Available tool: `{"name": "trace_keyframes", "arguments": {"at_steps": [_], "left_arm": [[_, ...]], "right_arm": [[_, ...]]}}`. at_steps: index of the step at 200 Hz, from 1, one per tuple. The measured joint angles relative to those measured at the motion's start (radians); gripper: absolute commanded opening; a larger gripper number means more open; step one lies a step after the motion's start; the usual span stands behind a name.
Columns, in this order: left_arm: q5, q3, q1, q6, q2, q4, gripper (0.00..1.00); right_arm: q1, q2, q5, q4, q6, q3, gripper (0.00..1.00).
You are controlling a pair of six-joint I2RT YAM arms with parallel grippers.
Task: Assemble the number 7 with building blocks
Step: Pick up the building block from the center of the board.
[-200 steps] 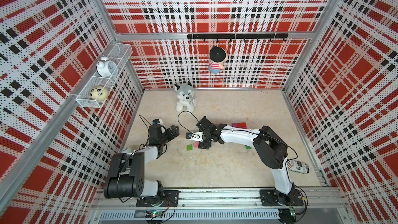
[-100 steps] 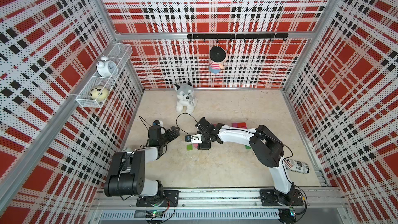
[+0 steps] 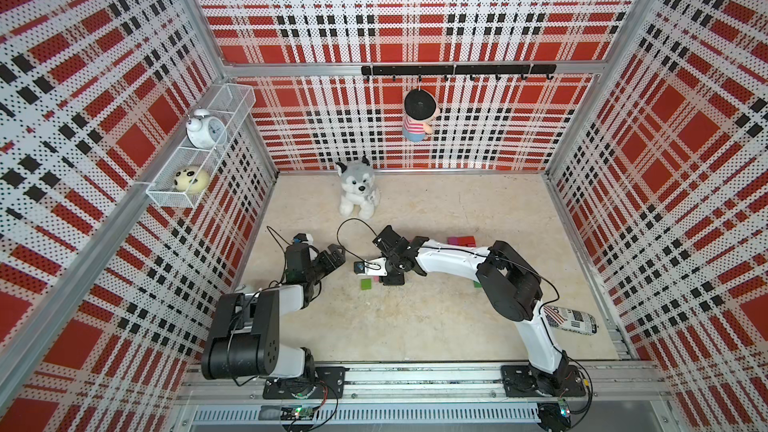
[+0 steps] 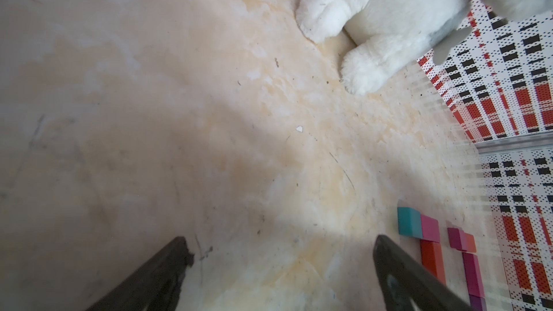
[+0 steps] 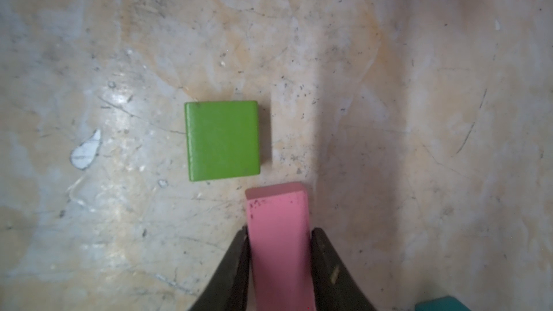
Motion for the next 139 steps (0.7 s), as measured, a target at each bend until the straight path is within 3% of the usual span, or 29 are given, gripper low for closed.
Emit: {"name": "trace_keyframes", "arguments": {"at_steps": [61, 91, 139], "left_arm": [[0.002, -0.01, 0.002, -0.002, -0.007, 0.009, 0.98], [-0.042, -0.014, -0.024, 0.002, -0.029, 0.01, 0.98], [-0.122, 0.016, -0.154, 0.022, -0.019, -0.002, 0.98]], "right_arm": [[-0.006, 0.004, -0.006, -0.011, 0.082, 0.009, 0.11], [-0.039, -0.037, -0.058, 0.056, 0.211, -0.068, 0.12], [-0.068, -0.167, -0.05, 0.075, 0.496, -0.206, 0.12]]}}
